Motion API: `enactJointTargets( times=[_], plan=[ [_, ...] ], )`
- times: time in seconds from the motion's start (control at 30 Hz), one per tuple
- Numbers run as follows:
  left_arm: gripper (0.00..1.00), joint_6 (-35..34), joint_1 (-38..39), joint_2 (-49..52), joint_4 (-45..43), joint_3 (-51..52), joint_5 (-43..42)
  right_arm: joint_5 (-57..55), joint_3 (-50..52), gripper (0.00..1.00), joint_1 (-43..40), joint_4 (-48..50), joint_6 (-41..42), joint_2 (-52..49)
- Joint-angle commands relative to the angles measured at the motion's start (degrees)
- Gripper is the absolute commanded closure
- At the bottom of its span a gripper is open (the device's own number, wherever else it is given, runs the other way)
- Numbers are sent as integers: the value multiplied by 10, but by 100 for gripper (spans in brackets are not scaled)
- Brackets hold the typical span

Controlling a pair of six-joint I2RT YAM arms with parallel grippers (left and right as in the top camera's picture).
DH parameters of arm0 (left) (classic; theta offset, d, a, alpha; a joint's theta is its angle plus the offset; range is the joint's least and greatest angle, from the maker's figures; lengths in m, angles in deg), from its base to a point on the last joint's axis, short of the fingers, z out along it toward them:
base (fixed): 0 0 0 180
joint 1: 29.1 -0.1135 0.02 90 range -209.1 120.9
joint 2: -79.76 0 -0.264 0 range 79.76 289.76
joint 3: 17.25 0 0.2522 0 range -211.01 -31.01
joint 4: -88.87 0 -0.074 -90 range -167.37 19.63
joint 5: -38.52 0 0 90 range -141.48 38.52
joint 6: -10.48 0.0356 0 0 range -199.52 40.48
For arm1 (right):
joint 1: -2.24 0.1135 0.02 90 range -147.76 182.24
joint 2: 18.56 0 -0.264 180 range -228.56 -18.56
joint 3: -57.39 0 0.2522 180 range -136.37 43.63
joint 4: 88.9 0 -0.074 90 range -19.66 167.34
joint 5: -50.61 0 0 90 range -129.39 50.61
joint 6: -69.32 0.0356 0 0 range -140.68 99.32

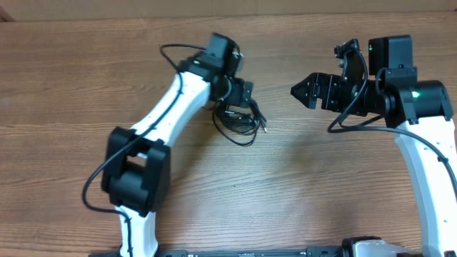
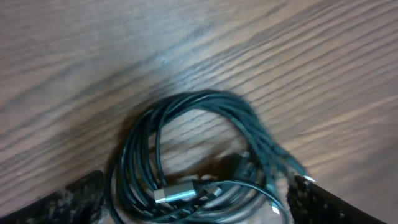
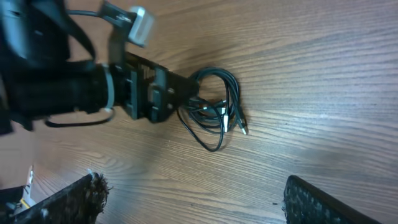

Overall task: Untangle cables
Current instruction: 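Grasp the black cable bundle with the left gripper and lift it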

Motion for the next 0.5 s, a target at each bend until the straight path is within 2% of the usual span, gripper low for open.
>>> enactJointTargets(
  times=[0.0, 0.4, 0.47],
  plan=[
    [13, -8, -2, 38, 0, -14, 63, 1, -10, 10, 2, 1, 8, 0],
    [25, -4, -6, 66, -2, -12, 92, 1, -10, 10, 2, -10, 8, 0],
    [30, 4, -6, 66, -2, -5, 92, 1, -10, 10, 2, -12, 9, 0]
  ],
)
